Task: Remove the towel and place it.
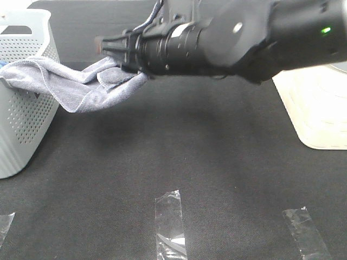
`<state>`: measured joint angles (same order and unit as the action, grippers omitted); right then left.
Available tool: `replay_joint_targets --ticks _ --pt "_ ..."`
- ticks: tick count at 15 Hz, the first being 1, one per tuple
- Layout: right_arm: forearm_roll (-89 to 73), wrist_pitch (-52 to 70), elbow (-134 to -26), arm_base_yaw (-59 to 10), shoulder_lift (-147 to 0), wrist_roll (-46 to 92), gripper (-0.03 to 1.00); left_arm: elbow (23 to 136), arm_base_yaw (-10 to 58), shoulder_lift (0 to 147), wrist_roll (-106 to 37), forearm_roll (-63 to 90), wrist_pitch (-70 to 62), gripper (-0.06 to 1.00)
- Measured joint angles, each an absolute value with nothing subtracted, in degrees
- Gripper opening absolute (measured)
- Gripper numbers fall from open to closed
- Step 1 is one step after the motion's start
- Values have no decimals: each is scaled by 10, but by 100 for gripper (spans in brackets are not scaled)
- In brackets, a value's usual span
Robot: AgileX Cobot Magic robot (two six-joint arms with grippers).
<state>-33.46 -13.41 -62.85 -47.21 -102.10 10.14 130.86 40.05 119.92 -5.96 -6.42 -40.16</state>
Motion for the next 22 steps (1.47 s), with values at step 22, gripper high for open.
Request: replay_joint_targets --ticks 22 --pt "-182 -269 -638 -472 -1116 -109 68 1310 400 1159 -60 -53 -418 0"
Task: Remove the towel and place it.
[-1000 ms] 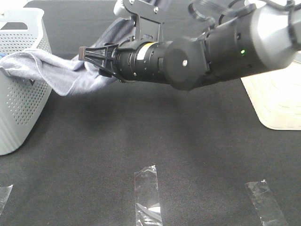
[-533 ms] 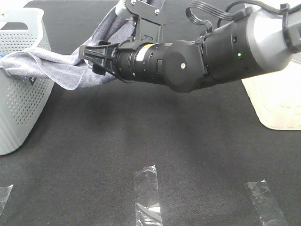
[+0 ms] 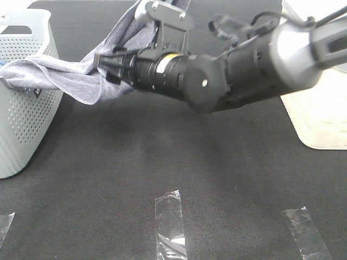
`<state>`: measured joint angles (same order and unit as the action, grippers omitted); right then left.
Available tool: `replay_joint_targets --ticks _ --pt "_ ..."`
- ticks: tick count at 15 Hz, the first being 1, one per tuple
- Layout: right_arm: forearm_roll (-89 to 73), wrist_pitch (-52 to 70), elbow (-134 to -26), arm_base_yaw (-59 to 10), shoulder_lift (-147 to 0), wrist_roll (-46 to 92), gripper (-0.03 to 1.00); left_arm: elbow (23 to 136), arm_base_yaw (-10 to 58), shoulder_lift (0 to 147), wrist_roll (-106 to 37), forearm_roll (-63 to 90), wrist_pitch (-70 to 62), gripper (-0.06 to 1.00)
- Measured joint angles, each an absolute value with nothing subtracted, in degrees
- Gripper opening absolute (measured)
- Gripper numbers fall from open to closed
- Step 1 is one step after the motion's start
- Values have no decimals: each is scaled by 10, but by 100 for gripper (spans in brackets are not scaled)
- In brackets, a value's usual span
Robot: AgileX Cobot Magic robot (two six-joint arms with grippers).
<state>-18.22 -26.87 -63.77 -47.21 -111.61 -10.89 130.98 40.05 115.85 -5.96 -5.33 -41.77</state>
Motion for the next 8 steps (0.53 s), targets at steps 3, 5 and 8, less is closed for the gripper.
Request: replay_joint_targets --ticks 3,5,8 --pt "-138 -275 -662 -472 -1121 -112 65 1310 400 1159 -59 -53 -418 0" --pt "-120 -279 -676 -472 -1121 -113 55 1310 400 1159 -59 -53 -418 0" --pt "-120 -274 -676 -472 -1121 -114 22 1310 400 1159 -59 -53 -417 0"
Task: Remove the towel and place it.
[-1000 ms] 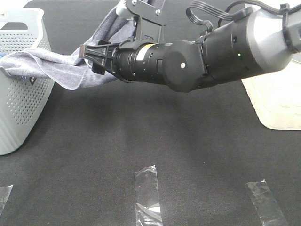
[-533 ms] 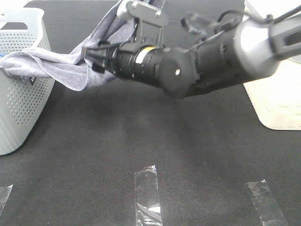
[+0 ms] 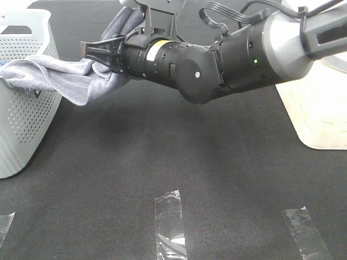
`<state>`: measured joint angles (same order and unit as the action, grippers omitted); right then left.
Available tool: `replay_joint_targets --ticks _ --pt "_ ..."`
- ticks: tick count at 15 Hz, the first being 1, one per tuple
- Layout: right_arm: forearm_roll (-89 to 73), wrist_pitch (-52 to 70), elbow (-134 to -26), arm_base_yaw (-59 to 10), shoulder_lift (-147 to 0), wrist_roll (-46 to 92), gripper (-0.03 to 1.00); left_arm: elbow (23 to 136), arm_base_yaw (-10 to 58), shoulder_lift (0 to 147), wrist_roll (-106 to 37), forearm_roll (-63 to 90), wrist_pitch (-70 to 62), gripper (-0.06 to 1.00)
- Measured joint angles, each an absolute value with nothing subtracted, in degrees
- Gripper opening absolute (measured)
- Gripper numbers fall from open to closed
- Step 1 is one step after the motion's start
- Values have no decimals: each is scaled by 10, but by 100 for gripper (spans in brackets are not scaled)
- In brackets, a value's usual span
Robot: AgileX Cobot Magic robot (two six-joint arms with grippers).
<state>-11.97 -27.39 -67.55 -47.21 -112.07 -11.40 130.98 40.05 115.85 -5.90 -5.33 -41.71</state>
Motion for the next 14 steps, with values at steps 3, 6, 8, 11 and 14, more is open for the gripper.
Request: replay_joint_targets --ticks 3,6,8,11,14 --pt "-117 -210 -676 -472 -1121 -114 0 1310 400 1159 -55 -89 -417 0" --pt "-77 -143 -676 -472 -1087 -114 0 1310 400 1159 -21 -159 -413 0" --pt "-29 -65 -676 -472 -1034 -114 0 1310 400 1159 4 -206 -409 0" --pt "-11 100 -678 -472 -986 -114 0 1310 400 1159 40 -258 -420 0" --pt "5 262 -679 -472 -964 -114 0 1310 400 1159 44 -270 -496 0"
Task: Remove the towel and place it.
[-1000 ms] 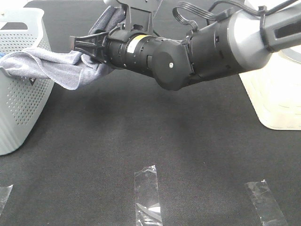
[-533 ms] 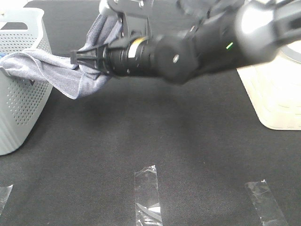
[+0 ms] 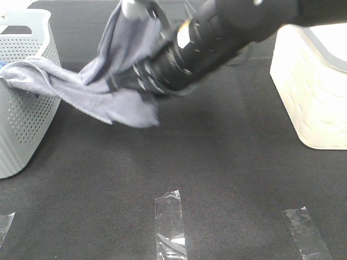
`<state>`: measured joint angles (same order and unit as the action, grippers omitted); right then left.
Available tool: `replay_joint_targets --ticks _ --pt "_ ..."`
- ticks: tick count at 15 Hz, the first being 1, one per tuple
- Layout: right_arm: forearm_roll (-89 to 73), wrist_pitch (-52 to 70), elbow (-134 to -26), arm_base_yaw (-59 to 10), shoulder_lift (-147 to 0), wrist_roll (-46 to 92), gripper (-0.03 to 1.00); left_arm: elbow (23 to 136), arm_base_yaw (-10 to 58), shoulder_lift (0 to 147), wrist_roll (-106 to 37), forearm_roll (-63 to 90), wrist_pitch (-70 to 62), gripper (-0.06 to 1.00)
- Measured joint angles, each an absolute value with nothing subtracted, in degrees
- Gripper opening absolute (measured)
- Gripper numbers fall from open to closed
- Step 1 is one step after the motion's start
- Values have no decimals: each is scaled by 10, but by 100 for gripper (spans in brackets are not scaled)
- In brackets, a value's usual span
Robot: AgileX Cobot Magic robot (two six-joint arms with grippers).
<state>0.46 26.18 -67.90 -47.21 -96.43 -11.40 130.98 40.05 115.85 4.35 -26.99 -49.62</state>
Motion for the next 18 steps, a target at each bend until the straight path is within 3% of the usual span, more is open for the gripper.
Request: replay_joint_targets --ticks 7,10,12,15,18 --pt "126 509 -682 -468 -894 -172 0 1310 397 1159 70 -278 -679 0" --pt "183 529 -720 -402 -884 -214 0 1311 358 1177 113 -271 -676 0" --pt "194 513 -768 -336 -883 -214 0 1311 326 1195 117 -239 -628 0" --pt "195 395 -834 -252 -883 -206 0 1311 297 1204 119 -212 -476 0" --pt "211 273 -879 -225 -883 -143 0 1311 278 1203 119 -225 -280 0"
